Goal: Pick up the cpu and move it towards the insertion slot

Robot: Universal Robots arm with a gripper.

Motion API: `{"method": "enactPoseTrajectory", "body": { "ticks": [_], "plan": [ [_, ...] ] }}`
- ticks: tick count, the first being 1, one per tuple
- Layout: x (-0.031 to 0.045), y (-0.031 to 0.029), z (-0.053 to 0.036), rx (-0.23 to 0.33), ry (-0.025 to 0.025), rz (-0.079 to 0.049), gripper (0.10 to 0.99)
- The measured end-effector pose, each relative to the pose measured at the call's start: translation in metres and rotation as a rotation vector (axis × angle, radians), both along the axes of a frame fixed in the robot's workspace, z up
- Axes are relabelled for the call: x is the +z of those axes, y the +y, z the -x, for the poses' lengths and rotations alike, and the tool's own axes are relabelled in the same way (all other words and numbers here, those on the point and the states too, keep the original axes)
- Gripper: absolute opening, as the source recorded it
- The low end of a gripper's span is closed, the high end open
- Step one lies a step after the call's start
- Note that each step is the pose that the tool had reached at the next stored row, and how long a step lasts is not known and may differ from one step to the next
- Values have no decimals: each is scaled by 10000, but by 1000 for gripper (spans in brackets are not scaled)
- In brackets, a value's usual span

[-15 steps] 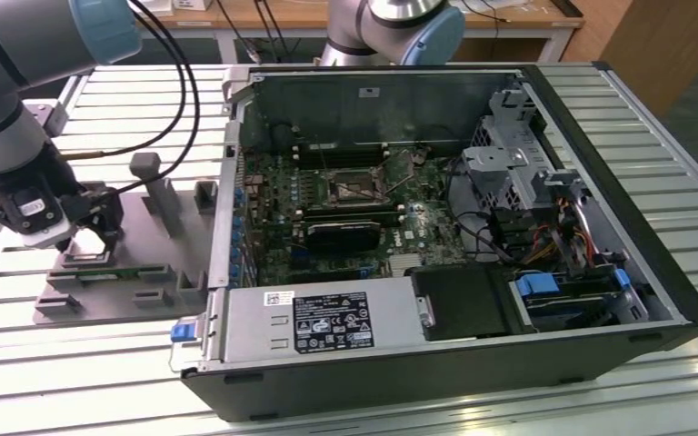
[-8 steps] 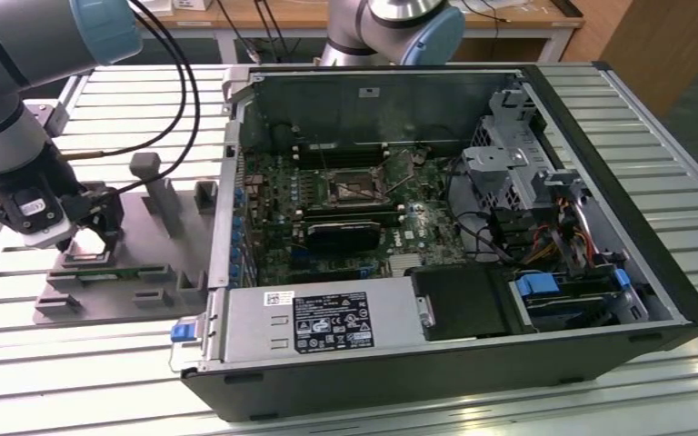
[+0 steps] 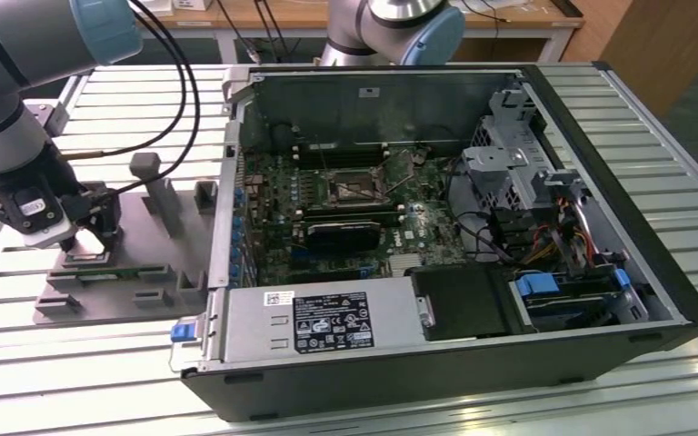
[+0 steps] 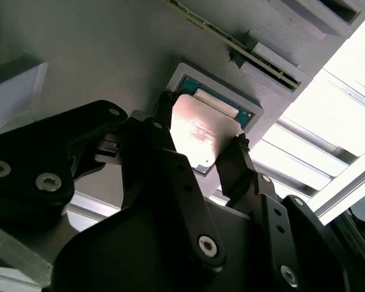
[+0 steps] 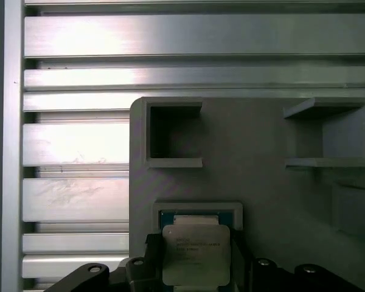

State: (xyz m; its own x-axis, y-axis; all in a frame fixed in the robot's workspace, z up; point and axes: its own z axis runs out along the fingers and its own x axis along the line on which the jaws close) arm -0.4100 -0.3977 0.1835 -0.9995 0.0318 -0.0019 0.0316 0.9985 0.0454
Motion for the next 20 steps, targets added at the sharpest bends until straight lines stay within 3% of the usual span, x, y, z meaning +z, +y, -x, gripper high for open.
{"method": "enactPoseTrajectory", "body": {
  "ticks": [8, 20],
  "plan": [
    [40, 1, 0, -3, -1, -1, 537],
    [326, 0, 0, -2, -1, -1, 537]
  ]
}}
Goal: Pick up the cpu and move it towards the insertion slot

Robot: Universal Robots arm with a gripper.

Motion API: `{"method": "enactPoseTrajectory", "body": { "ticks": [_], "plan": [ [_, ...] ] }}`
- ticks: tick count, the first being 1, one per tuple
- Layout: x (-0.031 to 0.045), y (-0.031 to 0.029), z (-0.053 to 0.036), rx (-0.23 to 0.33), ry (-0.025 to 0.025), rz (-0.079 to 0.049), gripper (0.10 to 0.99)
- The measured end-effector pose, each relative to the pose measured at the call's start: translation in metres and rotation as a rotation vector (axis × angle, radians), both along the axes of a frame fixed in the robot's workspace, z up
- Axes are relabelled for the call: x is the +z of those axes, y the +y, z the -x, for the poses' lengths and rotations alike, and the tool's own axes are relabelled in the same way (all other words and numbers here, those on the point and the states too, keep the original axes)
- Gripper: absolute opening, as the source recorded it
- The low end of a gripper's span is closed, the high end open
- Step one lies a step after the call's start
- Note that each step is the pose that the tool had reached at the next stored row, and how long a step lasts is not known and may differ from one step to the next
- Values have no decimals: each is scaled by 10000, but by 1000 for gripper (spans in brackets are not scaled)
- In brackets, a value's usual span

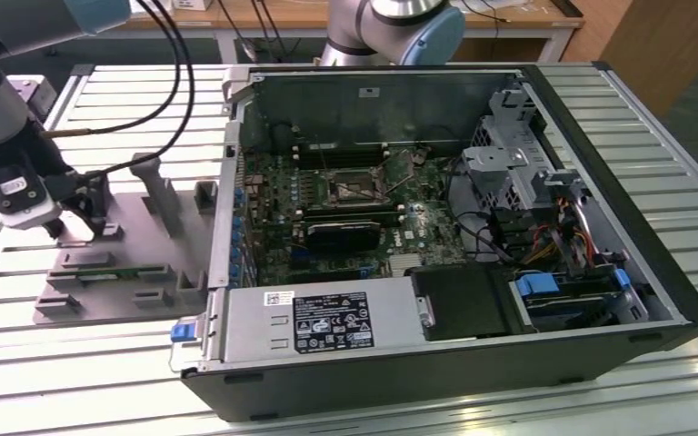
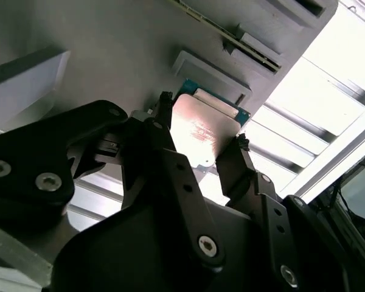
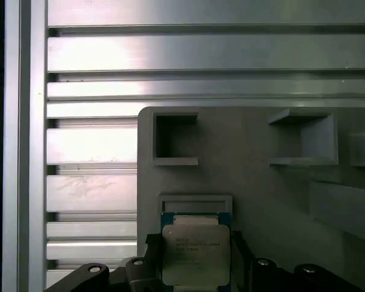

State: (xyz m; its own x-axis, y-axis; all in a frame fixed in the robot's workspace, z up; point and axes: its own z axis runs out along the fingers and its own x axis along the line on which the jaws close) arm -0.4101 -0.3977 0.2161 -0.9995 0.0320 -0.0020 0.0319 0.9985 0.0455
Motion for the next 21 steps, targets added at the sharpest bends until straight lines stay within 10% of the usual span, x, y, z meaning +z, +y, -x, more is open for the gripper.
{"method": "enactPoseTrajectory", "body": {
  "ticks": [21],
  "plan": [
    [694, 0, 0, 0, -49, 0, 537]
  ]
}}
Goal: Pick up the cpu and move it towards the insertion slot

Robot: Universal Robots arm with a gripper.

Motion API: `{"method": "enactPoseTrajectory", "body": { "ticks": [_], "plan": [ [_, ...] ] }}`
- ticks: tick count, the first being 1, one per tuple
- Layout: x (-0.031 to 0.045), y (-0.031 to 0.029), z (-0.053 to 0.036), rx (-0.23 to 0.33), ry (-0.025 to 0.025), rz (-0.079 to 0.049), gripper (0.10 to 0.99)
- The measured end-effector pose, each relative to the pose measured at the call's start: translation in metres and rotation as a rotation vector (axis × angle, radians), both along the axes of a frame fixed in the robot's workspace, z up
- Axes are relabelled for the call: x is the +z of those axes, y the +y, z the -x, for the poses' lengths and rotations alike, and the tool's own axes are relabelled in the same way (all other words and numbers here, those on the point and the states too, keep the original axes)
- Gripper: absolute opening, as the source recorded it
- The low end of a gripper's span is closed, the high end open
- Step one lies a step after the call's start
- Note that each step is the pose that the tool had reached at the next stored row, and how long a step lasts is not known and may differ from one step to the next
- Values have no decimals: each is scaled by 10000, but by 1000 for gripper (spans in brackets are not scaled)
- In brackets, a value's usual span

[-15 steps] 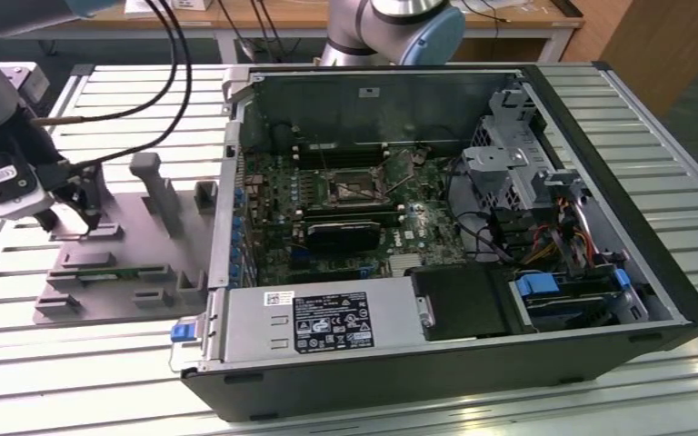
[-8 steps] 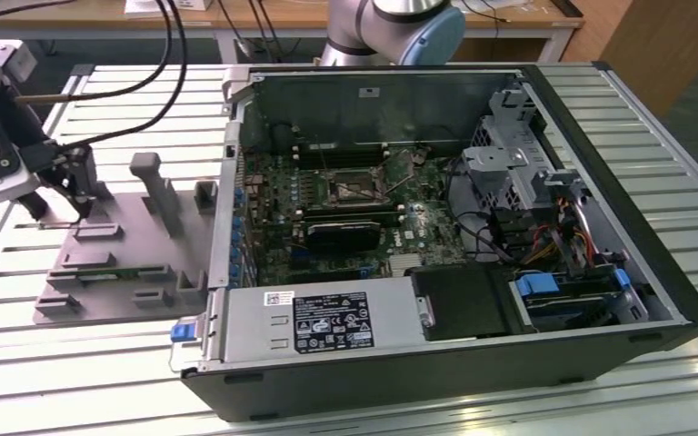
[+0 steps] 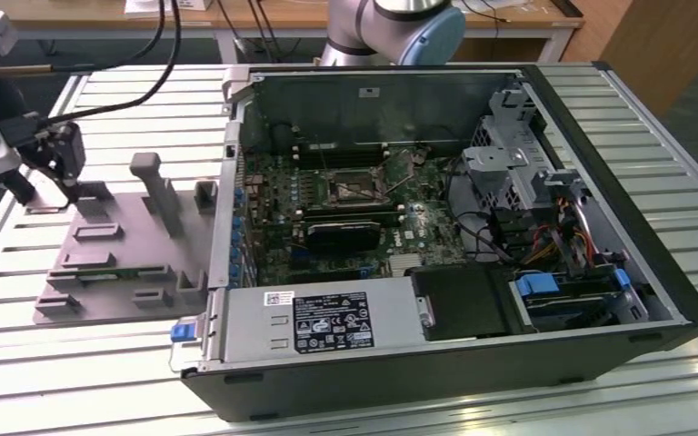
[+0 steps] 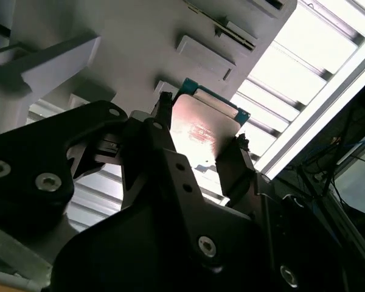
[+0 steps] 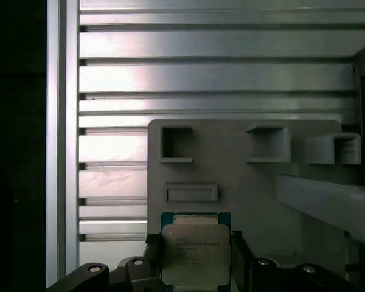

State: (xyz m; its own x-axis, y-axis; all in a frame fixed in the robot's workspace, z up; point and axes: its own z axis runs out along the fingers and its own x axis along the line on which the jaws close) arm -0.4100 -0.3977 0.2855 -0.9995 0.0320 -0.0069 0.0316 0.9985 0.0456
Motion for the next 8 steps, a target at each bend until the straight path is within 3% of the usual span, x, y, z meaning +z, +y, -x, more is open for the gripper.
{"method": "enactPoseTrajectory", "body": {
  "ticks": [8],
  "plan": [
    [286, 1, 0, 0, -40, 0, 537]
  ]
}}
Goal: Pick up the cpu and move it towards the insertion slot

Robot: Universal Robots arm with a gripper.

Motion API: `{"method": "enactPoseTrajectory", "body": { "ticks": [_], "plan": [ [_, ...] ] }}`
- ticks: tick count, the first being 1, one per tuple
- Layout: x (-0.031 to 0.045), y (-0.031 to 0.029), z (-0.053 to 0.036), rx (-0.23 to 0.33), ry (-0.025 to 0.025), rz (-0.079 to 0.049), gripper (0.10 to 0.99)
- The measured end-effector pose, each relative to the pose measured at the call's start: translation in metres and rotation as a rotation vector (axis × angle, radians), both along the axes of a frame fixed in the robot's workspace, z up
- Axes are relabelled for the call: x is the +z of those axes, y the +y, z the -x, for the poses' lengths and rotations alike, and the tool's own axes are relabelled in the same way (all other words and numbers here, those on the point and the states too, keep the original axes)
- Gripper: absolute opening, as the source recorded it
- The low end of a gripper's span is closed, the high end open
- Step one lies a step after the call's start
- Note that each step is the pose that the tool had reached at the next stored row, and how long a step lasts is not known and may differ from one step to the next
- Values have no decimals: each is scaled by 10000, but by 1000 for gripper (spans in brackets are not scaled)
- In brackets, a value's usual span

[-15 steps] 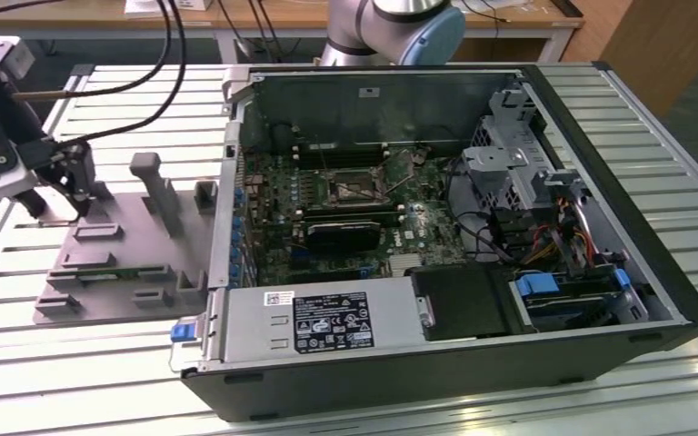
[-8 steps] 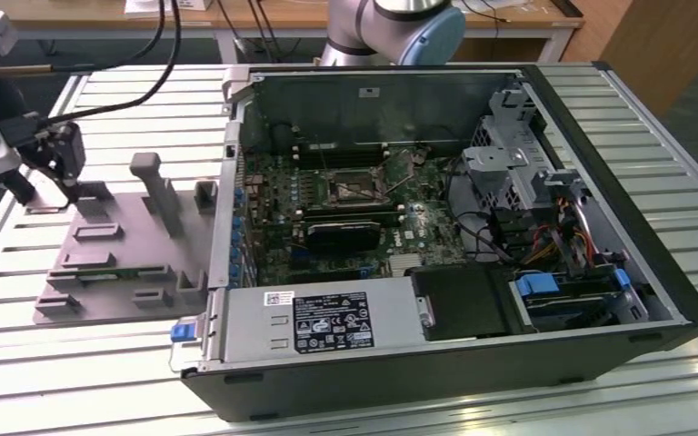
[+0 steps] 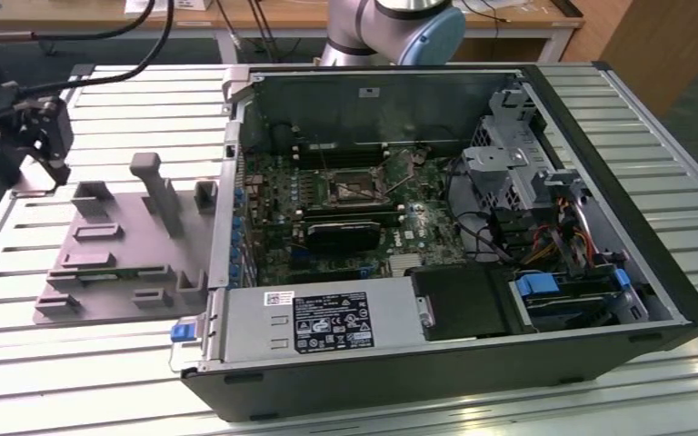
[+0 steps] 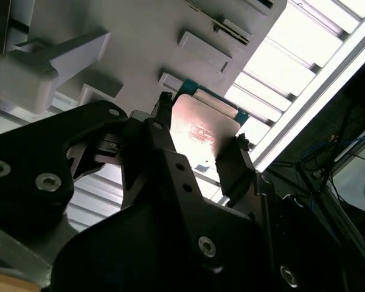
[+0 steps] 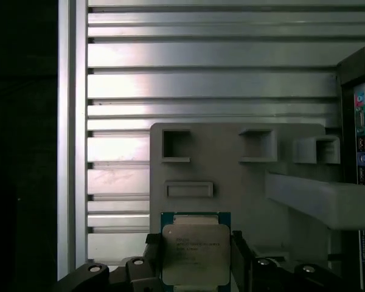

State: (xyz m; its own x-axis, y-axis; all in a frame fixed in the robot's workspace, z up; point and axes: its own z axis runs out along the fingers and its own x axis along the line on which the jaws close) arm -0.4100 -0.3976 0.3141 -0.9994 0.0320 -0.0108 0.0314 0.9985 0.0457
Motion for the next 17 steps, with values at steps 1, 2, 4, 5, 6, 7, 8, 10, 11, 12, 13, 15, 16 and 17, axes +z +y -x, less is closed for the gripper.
{"method": "enactPoseTrajectory", "body": {
  "ticks": [1, 2, 4, 5, 6, 7, 8, 10, 11, 12, 13, 15, 16, 17],
  "plan": [
    [36, 0, 0, 0, -7, 0, 537],
    [71, 0, 0, 1, -14, -1, 537],
    [143, 0, 0, 0, -25, 0, 537],
    [181, 0, 0, 0, -33, -1, 537],
    [216, 0, 0, 0, -38, 0, 537],
    [251, 0, 0, 0, -46, 0, 537],
    [286, 0, 0, 0, -53, 0, 537],
    [355, 0, 0, 0, -66, 0, 537],
    [391, 0, 0, 0, -71, 1, 537],
    [427, 0, 0, 0, -80, -1, 537],
    [462, 0, 0, 0, -86, 0, 537],
    [531, 0, 0, 0, -102, 0, 537],
    [563, 0, 0, 0, -110, 0, 537],
    [594, 0, 0, 0, -120, 0, 537]
  ]
}}
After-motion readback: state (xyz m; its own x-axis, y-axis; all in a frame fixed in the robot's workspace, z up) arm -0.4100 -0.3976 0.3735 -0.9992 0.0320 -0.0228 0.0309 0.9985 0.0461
